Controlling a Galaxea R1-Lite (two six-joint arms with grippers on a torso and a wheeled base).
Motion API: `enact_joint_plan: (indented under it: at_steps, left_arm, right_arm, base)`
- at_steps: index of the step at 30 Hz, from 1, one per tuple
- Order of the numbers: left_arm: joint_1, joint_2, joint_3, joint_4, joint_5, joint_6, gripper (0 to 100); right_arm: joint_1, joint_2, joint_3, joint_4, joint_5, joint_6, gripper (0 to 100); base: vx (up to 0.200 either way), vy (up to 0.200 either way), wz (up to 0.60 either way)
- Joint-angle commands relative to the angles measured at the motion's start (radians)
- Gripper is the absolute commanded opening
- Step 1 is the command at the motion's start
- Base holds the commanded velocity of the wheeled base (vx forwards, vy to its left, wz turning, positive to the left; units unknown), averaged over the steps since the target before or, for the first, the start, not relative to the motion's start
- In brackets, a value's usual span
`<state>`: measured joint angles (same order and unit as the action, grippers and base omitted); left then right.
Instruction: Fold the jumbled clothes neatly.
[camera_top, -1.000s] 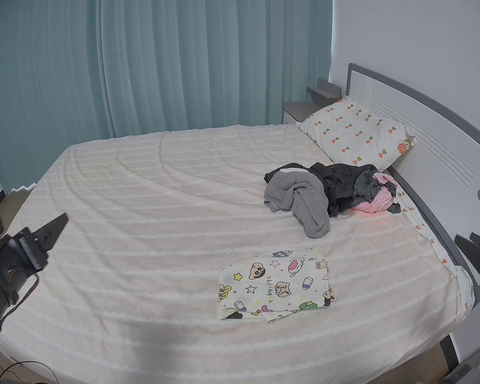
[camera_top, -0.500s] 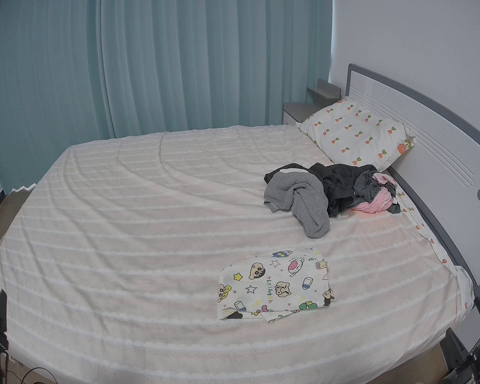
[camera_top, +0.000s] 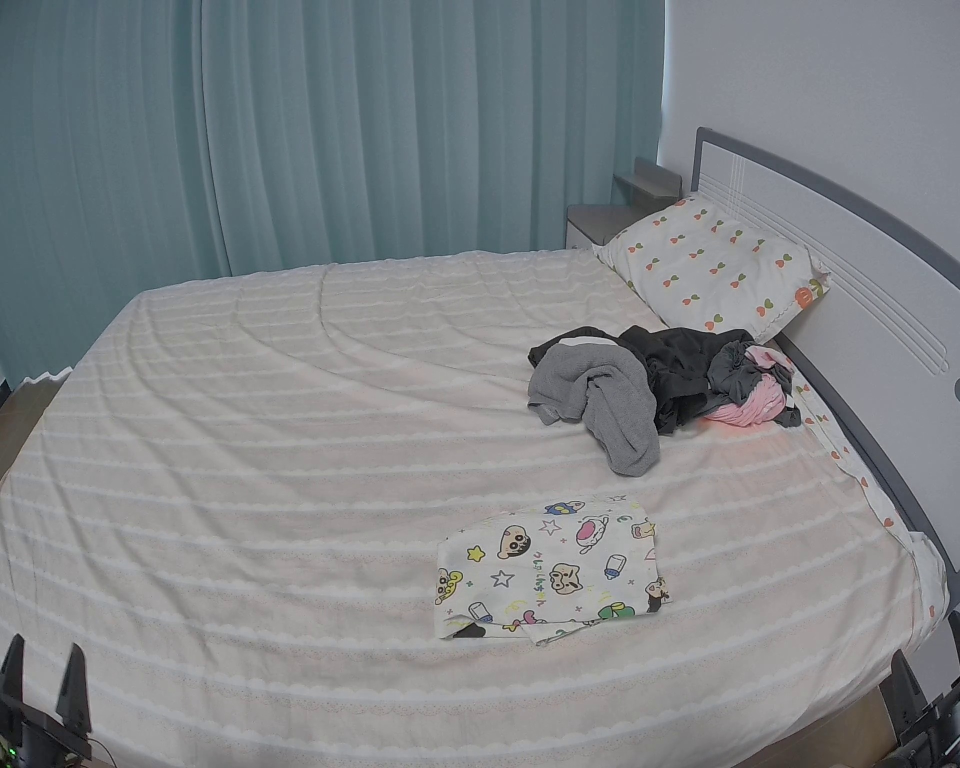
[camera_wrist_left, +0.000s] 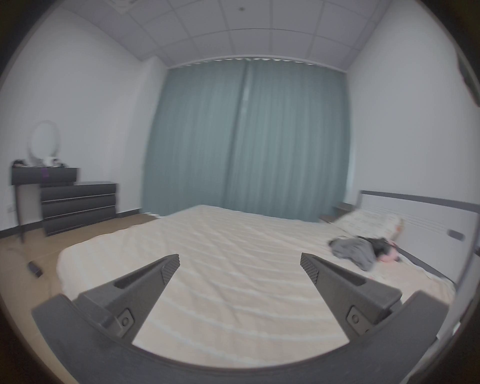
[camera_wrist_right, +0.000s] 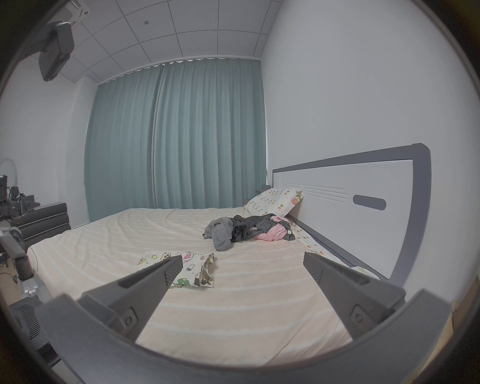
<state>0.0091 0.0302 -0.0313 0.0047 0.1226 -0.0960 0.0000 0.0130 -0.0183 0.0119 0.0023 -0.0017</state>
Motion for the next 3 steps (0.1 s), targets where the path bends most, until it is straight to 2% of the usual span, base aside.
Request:
enact_joint_plan:
  at_steps: [1, 3]
  left_arm:
    - [-0.008, -0.029, 0.031, 0.001, -0.173, 0.131, 100]
    - [-0.008, -0.030, 0.031, -0.002, -0.173, 0.131, 100]
  right_arm:
    - [0.000, -0.011, 0.015, -0.004, -0.008, 0.006, 100]
    - [0.000, -0.011, 0.015, -0.007, -0.008, 0.006, 100]
  base:
    - [0.000, 0.000, 0.00]
    - [0.000, 0.000, 0.00]
